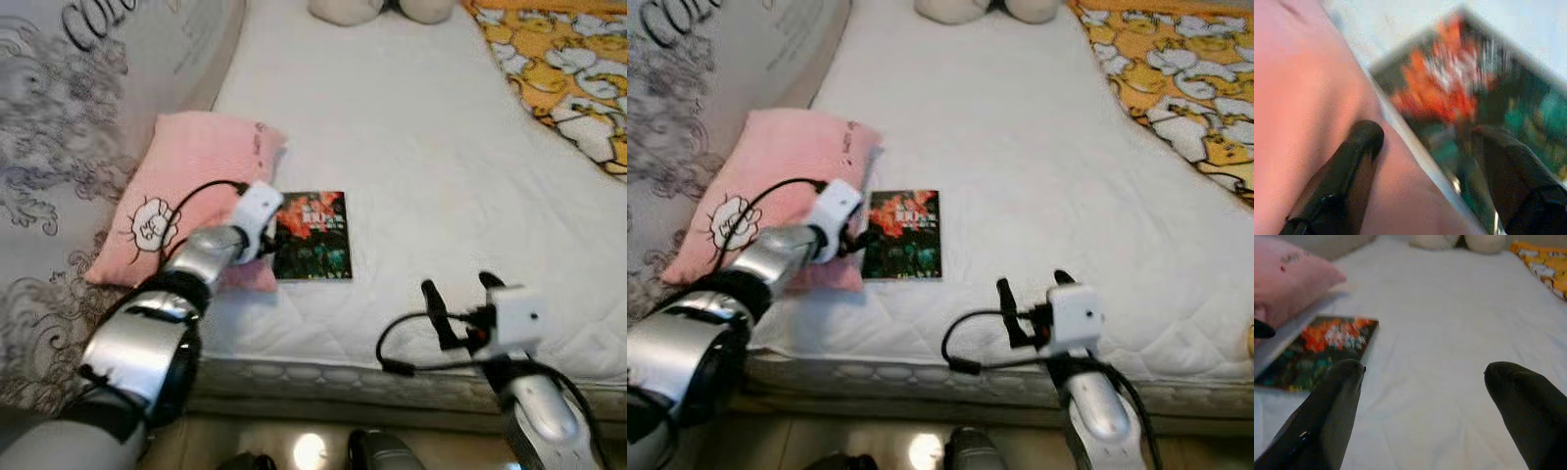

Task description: Clean up the room

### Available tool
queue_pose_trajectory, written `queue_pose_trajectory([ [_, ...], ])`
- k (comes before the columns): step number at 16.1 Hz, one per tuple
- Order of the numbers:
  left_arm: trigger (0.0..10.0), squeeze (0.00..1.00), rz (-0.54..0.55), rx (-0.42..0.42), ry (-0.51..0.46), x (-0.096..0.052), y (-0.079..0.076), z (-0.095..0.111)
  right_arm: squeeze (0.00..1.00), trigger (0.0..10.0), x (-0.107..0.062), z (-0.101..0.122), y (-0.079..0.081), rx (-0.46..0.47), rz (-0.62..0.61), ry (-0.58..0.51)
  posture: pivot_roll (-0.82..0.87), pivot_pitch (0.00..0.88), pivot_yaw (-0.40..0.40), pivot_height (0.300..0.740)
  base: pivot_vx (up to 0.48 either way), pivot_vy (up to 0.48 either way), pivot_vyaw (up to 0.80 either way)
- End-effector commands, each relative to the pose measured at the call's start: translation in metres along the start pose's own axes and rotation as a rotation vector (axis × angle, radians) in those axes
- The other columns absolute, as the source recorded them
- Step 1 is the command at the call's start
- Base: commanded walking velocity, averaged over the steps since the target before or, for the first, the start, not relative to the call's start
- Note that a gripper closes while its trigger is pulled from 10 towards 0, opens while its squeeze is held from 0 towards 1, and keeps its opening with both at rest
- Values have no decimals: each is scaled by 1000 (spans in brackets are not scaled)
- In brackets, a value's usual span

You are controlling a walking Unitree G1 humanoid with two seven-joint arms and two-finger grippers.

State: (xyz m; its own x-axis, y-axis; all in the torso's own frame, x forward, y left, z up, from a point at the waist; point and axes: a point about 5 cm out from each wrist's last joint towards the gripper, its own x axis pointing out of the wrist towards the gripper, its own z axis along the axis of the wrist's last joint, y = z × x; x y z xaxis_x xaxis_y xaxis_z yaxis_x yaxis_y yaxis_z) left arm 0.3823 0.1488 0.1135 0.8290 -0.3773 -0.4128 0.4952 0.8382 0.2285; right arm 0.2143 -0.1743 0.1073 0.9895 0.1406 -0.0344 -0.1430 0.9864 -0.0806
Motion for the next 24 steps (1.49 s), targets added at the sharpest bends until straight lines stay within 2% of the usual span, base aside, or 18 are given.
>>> queue_pose_trajectory([
  [1, 10000, 0, 14, -19, -160, -6, 11, 16, 0, 10000, 6, 3, 1, 8, -15, -35, -233, 0, 73, 740, 0, 0, 0],
  [2, 10000, 0, 39, -74, -271, -12, 15, 21, 0, 10000, 11, 5, -1, 19, -39, -59, -206, 0, 74, 740, 0, 0, 0],
  [3, 10000, 0, 51, -98, -304, -14, 17, 22, 0, 10000, 13, 4, -1, 22, -48, -65, -174, 0, 74, 740, 0, 0, 0],
  [4, 10000, 0, 107, -204, -421, -25, 10, 16, 0, 10000, 20, 3, -6, 19, -91, -86, -140, 0, 74, 740, 0, 0, 0],
  [5, 10000, 0, 168, -293, -504, -42, -9, 5, 0, 10000, 27, -1, -9, 6, -129, -103, -103, 0, 66, 740, 0, 0, 0],
  [6, 10000, 0, 166, -313, -530, -48, -22, -1, 0, 10000, 28, -3, -11, 2, -151, -108, -97, 0, 66, 740, 0, 0, 0],
  [7, 10000, 0, 220, -337, -522, -57, -34, -16, 0, 10000, 30, -7, -16, -9, -217, -111, -77, 0, 59, 740, 0, 0, 0],
  [8, 10000, 0, 240, -340, -514, -60, -37, -21, 0, 10000, 31, -8, -18, -17, -245, -110, -76, 0, 57, 740, 0, 0, 0],
  [9, 10000, 0, 285, -322, -489, -76, -40, -44, 0, 10000, 27, -15, -35, 24, -397, -105, -69, 0, 47, 740, 0, 0, 0],
  [11, 10000, 0, 325, -300, -427, -91, -39, -60, 0, 10000, 21, -20, -46, 75, -477, -99, -70, 0, 32, 740, 0, 0, 0],
  [13, 10000, 0, 334, -283, -422, -90, -39, -54, 0, 10000, 18, -30, -48, 97, -468, -66, -86, 0, 25, 740, 0, 0, 0],
  [16, 10000, 0, 275, -380, -410, -77, -51, -55, 0, 10000, 27, -24, -36, 3, -346, -82, -127, 0, 46, 740, 0, -460, 0],
  [18, 10000, 0, 251, -377, -414, -72, -56, -50, 0, 10000, 34, -17, -26, -24, -254, -115, -144, 0, 56, 740, 0, -439, 0],
  [19, 10000, 0, 233, -376, -423, -68, -57, -44, 0, 10000, 38, -12, -22, 18, -226, -127, -156, 0, 61, 740, 0, -439, 0],
  [20, 10000, 0, 225, -380, -426, -68, -57, -43, 0, 10000, 39, -13, -26, 68, -264, -114, -162, 0, 65, 740, 0, -439, 0],
  [22, 10000, 0, 221, -382, -413, -66, -54, -45, 0, 10000, 38, -17, -26, 76, -263, -97, -159, 0, 58, 740, 0, -431, 0],
  [23, 10000, 0, 264, -551, -372, -62, -47, -51, 0, 10000, 37, -18, -26, 83, -250, -91, -150, 0, 51, 740, 281, -386, 0],
  [24, 10000, 0, 258, -529, -367, -61, -46, -50, 0, 10000, 37, -19, -26, 83, -239, -84, -141, 0, 46, 740, 300, -371, 0],
])
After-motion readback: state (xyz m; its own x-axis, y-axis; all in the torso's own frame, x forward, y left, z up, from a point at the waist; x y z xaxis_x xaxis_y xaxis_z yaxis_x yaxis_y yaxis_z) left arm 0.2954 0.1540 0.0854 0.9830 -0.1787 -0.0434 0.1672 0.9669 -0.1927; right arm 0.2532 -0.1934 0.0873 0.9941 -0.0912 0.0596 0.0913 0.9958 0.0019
